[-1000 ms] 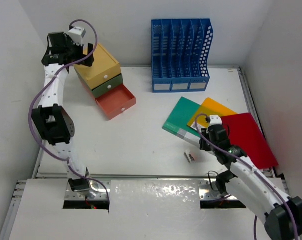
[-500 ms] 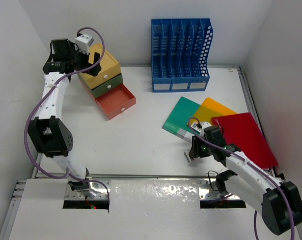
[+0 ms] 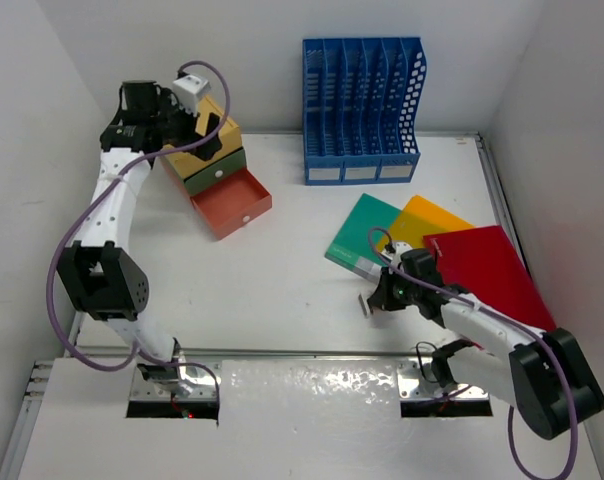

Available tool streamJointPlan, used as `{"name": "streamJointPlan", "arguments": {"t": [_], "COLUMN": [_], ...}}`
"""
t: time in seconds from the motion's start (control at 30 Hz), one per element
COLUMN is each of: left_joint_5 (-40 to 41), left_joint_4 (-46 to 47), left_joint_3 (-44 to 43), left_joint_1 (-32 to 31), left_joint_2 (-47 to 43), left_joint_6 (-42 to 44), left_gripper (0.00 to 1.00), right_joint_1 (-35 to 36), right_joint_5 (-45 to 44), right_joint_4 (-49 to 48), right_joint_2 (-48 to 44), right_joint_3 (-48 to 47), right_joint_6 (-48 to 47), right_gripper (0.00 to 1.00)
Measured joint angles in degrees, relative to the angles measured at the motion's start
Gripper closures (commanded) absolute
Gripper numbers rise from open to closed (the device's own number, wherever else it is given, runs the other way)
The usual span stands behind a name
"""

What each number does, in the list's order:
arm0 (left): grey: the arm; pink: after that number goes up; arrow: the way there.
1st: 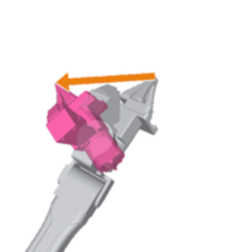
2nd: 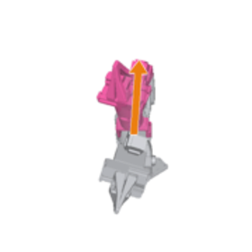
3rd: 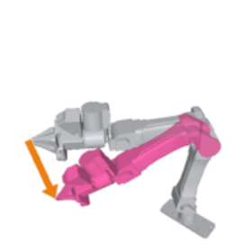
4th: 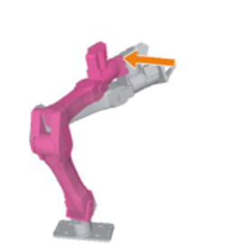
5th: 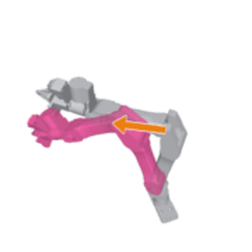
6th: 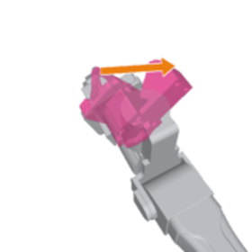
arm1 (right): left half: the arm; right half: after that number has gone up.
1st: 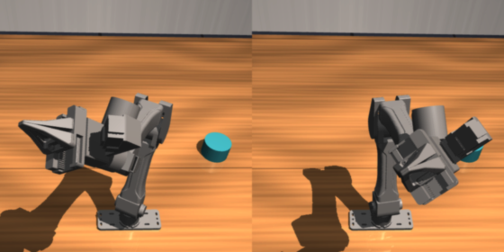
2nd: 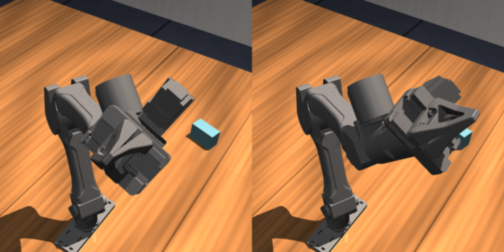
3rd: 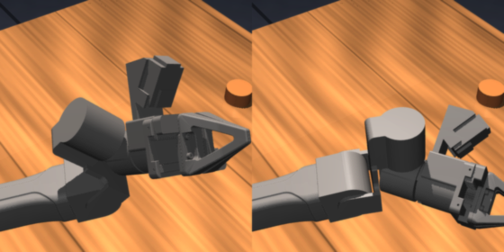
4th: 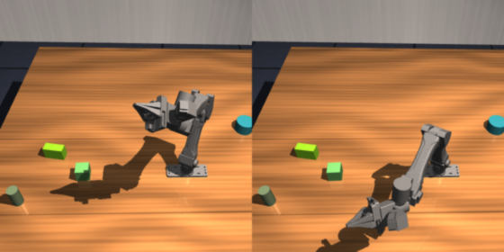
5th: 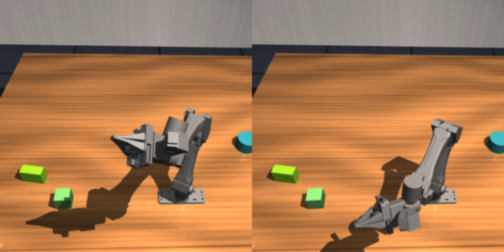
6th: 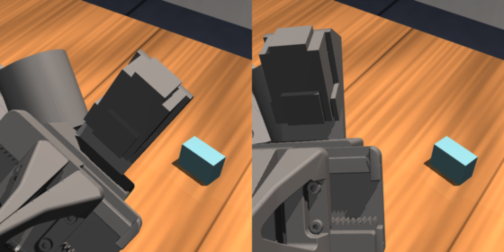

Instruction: Organize the desk

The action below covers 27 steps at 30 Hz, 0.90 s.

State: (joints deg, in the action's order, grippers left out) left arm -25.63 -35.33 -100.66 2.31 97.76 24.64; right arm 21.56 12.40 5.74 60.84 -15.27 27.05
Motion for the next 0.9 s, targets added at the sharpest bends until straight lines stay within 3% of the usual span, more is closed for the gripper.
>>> {"name": "streamJointPlan", "arguments": {"t": [0.3, 0.47, 0.67, 0.77, 0.9], "left_joint_5": [-6.5, -12.9, -17.1, -17.8, -18.6], "left_joint_4": [-6.3, -11.1, -16.0, -16.9, -15.4], "left_joint_3": [2.5, 4.5, 14.7, 22.1, 33.2], "left_joint_1": [-8.5, -9.2, -12.4, -16.5, -24.7], "left_joint_2": [-6.5, -8.3, -9.7, -12.3, -19.6], "left_joint_6": [2.8, 6.9, 19.7, 27.6, 31.5], "left_gripper": [0.01, 0.03, 0.03, 0.0, 0.0], "right_joint_1": [5.7, 7.8, 7.9, 8.6, 11.3], "right_joint_5": [-4.4, -5.7, -1.2, 2.2, 5.2], "right_joint_4": [-4.9, -6.2, -11.8, -14.0, -16.3], "right_joint_2": [1.0, -1.2, -0.9, 2.7, 8.9], "right_joint_3": [-0.1, 0.1, -0.2, -3.0, -10.9], "right_joint_6": [0.0, -0.7, -2.1, -2.9, -4.5], "right_gripper": [1.0, 1.0, 1.0, 1.0, 1.0]}}
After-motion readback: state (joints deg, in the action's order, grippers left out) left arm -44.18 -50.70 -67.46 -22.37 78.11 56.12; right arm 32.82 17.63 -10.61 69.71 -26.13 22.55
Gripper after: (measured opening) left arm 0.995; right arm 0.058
